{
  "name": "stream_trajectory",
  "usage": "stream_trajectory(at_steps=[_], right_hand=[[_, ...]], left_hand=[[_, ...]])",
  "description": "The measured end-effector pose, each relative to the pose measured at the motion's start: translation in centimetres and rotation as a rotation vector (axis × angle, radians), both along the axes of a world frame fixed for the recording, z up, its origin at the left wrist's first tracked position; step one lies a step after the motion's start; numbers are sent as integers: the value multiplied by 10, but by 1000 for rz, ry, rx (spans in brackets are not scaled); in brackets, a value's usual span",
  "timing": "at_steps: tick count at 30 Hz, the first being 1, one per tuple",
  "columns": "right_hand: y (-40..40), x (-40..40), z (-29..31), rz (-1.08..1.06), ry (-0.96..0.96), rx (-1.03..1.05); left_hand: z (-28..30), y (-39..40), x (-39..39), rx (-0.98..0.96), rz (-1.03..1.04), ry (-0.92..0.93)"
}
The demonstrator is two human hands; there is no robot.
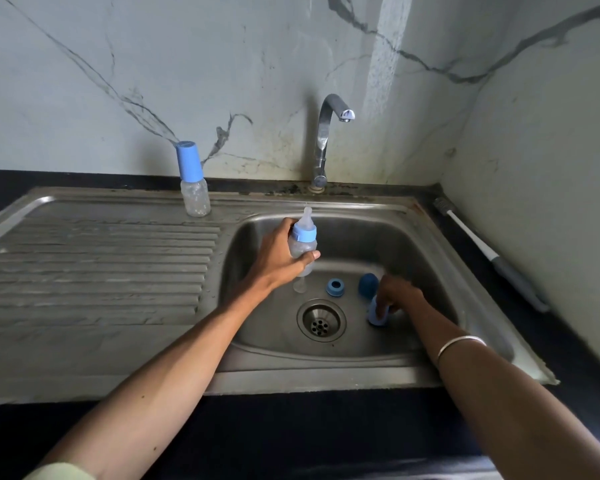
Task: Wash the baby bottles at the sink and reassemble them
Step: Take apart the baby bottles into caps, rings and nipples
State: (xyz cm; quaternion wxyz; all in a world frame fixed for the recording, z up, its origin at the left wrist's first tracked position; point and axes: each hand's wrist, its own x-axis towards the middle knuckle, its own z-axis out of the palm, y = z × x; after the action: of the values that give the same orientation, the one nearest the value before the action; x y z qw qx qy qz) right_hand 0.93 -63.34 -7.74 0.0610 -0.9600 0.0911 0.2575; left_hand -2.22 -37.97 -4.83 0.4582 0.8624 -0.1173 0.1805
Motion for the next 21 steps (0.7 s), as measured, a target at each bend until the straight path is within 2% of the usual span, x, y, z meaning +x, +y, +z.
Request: stream_trajectory(at_steps=[9, 13, 16, 18, 21], right_hand=[[-2, -7, -3, 30, 11, -59], [-4, -5, 12, -81, 40, 86], [-9, -7, 25, -106, -67, 153], [-10, -8, 31, -44, -213, 188], [-1, -5, 41, 13, -443, 474]], left_hand=[[-1, 2, 2, 24, 17, 0], [0, 1, 0, 15, 21, -20], [0, 0, 0, 9, 19, -38], [0, 0, 0, -3, 28, -41], [1, -1, 0, -40, 48, -25]])
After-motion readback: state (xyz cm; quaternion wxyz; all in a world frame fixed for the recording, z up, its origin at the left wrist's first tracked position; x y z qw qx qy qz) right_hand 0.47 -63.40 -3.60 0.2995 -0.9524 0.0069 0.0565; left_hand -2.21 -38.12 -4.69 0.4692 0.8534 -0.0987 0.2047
